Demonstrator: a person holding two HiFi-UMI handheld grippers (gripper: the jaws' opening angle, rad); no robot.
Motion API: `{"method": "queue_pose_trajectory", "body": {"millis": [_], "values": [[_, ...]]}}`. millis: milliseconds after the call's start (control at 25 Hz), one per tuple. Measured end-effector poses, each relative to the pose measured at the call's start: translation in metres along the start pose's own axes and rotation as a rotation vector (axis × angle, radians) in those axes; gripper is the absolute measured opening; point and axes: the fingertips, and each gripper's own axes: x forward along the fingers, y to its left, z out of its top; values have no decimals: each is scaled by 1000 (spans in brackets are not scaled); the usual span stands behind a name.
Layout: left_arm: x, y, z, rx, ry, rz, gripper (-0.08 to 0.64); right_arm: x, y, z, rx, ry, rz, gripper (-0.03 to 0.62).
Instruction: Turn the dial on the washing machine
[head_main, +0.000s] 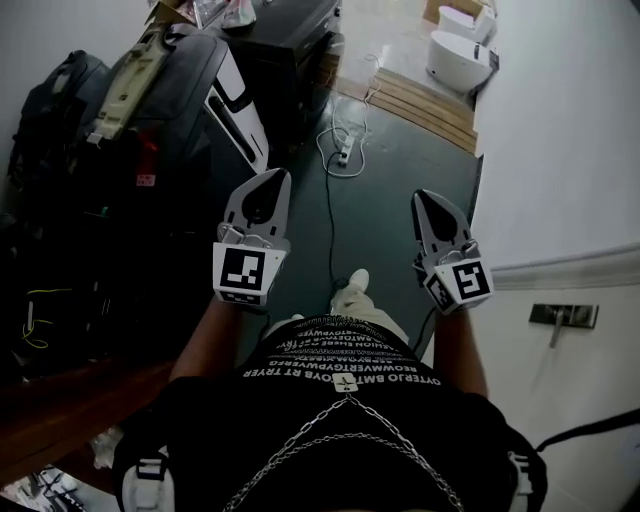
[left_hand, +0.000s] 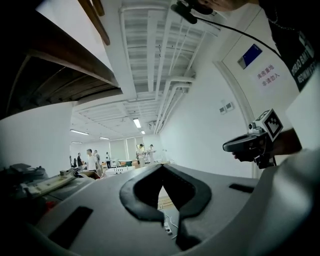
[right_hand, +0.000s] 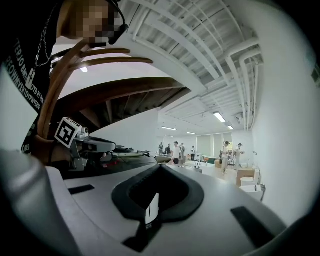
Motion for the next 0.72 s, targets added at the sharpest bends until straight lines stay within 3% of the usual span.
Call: {"method": "queue_pose_trajectory", "body": {"millis": [160, 320, 720], "values": [[50, 14, 0, 24, 31, 52, 6, 34, -43, 6, -6, -32, 40, -3], [97, 13, 5, -14, 18, 77, 6, 58, -88, 10, -13, -39, 75, -3], [184, 1, 19, -25, 25, 168, 6, 96, -174, 7, -29, -23, 177, -3]]}}
